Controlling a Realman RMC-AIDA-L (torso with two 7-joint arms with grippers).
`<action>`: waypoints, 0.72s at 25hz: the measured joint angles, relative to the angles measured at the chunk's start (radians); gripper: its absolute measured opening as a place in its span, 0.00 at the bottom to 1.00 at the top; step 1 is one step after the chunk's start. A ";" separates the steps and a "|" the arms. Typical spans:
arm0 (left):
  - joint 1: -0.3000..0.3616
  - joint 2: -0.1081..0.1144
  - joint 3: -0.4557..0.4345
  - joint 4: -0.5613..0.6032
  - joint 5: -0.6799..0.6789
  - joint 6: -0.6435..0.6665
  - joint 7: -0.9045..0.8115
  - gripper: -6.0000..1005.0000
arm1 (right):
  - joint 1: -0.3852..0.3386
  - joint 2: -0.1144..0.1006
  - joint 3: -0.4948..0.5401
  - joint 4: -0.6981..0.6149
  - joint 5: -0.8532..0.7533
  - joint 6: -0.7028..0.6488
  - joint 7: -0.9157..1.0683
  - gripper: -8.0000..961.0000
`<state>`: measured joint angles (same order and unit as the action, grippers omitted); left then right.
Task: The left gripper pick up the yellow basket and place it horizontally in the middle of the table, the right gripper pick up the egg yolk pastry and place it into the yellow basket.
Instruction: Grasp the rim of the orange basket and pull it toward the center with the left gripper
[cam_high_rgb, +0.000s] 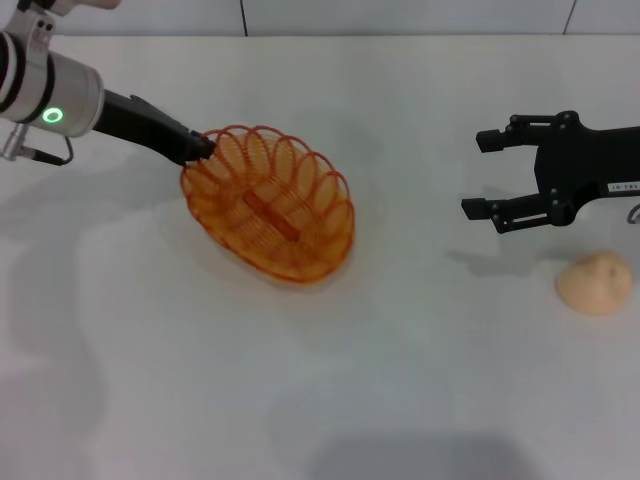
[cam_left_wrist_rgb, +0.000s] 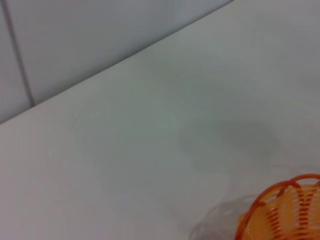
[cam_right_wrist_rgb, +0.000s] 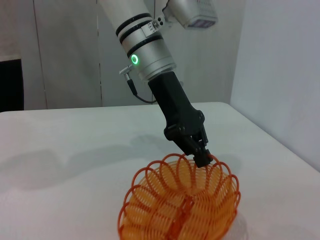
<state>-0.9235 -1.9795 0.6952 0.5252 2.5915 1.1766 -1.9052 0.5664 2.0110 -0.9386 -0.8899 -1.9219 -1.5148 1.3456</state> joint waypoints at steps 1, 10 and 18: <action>0.004 -0.011 0.000 0.028 0.000 0.023 -0.011 0.08 | -0.001 0.000 0.000 -0.001 0.000 -0.001 0.000 0.87; 0.055 -0.072 0.001 0.246 -0.072 0.219 -0.142 0.06 | -0.005 -0.003 0.005 -0.007 0.002 -0.001 -0.003 0.87; 0.094 -0.063 0.001 0.317 -0.199 0.311 -0.339 0.05 | -0.031 -0.005 0.006 -0.066 0.004 -0.003 -0.004 0.87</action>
<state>-0.8296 -2.0429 0.6965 0.8425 2.3920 1.4878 -2.2442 0.5349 2.0056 -0.9323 -0.9556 -1.9174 -1.5173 1.3417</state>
